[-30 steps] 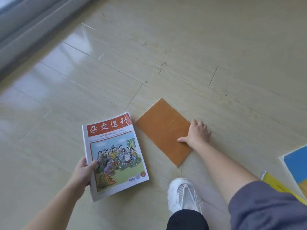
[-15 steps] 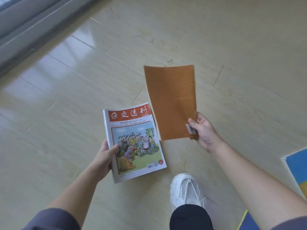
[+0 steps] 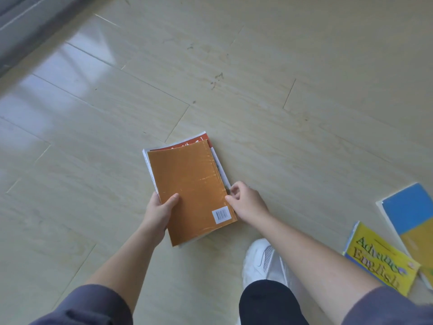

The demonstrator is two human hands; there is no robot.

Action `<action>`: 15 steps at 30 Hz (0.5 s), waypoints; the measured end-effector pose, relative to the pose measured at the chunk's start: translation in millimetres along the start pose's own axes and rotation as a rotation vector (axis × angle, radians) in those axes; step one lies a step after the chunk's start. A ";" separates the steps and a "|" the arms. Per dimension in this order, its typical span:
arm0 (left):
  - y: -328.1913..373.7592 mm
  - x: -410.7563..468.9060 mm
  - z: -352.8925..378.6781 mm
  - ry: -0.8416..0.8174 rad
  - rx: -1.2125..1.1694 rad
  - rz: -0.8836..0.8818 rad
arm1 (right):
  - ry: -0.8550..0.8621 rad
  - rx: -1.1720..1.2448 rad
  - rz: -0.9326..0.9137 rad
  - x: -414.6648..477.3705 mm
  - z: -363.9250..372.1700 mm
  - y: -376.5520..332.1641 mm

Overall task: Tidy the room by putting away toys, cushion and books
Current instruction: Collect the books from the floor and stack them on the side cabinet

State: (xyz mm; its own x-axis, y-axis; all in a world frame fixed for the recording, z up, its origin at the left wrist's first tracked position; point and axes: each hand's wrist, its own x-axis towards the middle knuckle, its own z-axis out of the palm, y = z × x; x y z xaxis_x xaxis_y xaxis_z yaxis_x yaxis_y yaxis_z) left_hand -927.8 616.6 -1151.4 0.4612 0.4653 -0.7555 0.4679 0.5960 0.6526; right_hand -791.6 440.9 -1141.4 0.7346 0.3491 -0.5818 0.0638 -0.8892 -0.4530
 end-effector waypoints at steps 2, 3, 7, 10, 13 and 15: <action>2.4 3.4 5.5 -0.002 0.050 0.017 | 0.118 -0.083 0.013 0.2 -14.8 24.3; 3.2 4.1 9.8 0.005 0.083 0.032 | 0.166 -0.128 0.026 -0.4 -23.2 39.9; 2.6 6.3 30.6 0.012 0.226 0.128 | 0.317 -0.319 0.232 -14.5 -56.1 109.0; 1.9 9.6 43.5 0.009 0.340 0.181 | 0.406 -0.311 0.446 -30.8 -74.5 154.5; 0.6 12.8 55.6 0.005 0.454 0.205 | 0.366 -0.232 0.715 -43.0 -82.6 190.1; -2.2 14.7 63.5 0.015 0.501 0.207 | 0.317 -0.099 0.913 -47.4 -82.8 205.6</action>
State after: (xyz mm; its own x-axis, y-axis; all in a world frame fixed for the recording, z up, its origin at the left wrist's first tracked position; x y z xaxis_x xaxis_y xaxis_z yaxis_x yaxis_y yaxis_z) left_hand -874.2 580.5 -1160.3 0.5727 0.5513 -0.6066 0.6724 0.1073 0.7323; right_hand -757.4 217.1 -1150.9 0.6766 -0.5705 -0.4655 -0.5751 -0.8043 0.1497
